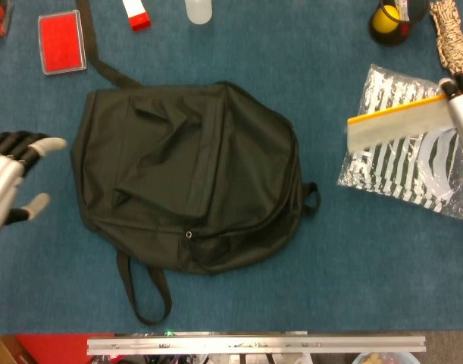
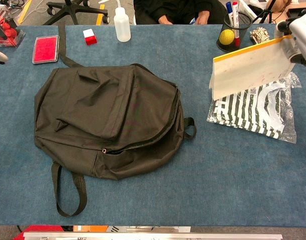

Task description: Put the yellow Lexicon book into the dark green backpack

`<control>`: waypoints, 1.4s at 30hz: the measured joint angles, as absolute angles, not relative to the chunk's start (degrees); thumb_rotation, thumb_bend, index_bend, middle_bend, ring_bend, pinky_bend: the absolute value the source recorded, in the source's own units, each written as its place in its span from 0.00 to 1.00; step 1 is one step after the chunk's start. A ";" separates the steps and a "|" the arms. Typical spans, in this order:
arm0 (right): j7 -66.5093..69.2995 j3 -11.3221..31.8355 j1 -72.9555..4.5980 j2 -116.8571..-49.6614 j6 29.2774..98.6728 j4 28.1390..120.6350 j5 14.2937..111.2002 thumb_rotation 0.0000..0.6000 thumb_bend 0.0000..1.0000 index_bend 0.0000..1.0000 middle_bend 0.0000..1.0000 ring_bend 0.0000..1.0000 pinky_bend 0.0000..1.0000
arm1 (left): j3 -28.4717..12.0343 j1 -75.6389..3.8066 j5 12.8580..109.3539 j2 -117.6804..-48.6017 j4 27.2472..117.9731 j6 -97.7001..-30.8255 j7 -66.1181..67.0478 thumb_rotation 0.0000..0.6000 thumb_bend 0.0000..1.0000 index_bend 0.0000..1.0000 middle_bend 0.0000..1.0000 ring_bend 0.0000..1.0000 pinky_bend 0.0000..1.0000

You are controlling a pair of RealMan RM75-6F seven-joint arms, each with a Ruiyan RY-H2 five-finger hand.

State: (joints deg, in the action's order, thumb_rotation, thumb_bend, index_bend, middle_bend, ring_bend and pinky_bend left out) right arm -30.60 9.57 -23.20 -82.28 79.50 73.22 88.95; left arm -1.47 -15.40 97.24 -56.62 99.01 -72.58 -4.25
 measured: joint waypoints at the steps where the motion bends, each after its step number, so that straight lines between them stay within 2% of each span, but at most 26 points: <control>1: -30.58 9.78 -23.13 -81.98 79.75 73.43 88.80 1.00 0.54 0.71 0.60 0.51 0.65 | -1.48 -16.19 97.61 -56.83 99.17 -71.68 -3.91 1.00 0.21 0.24 0.27 0.22 0.24; 13: -30.48 12.56 -22.34 -77.62 81.55 76.25 85.06 1.00 0.54 0.71 0.60 0.51 0.65 | -0.72 -24.95 103.12 -60.48 103.81 -62.30 2.59 1.00 0.20 0.23 0.27 0.22 0.24; 20: -29.34 13.10 -21.72 -76.54 82.11 76.57 83.44 1.00 0.54 0.71 0.60 0.51 0.65 | -0.87 -29.50 102.94 -64.55 105.50 -55.87 6.90 1.00 0.20 0.21 0.25 0.22 0.24; 30: -27.76 13.03 -21.35 -75.78 82.65 76.03 82.68 1.00 0.54 0.71 0.60 0.51 0.65 | -2.07 -33.58 94.57 -73.65 105.30 -48.47 16.09 1.00 0.20 0.17 0.21 0.21 0.23; 36: -27.03 12.66 -21.34 -75.83 82.58 75.44 82.60 1.00 0.54 0.71 0.60 0.51 0.65 | -3.22 -35.06 87.50 -78.46 105.00 -46.35 22.54 1.00 0.20 0.07 0.16 0.16 0.22; 42: -26.24 12.51 -21.45 -75.88 82.43 74.76 82.43 1.00 0.54 0.71 0.60 0.51 0.65 | -3.52 -36.69 80.89 -82.24 105.42 -45.17 29.63 1.00 0.20 0.04 0.13 0.14 0.22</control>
State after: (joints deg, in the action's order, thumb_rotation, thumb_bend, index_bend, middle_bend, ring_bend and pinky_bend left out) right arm -26.24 12.51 -21.45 -75.88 82.43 74.76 82.43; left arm -3.52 -36.69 80.89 -82.24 105.42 -45.17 29.63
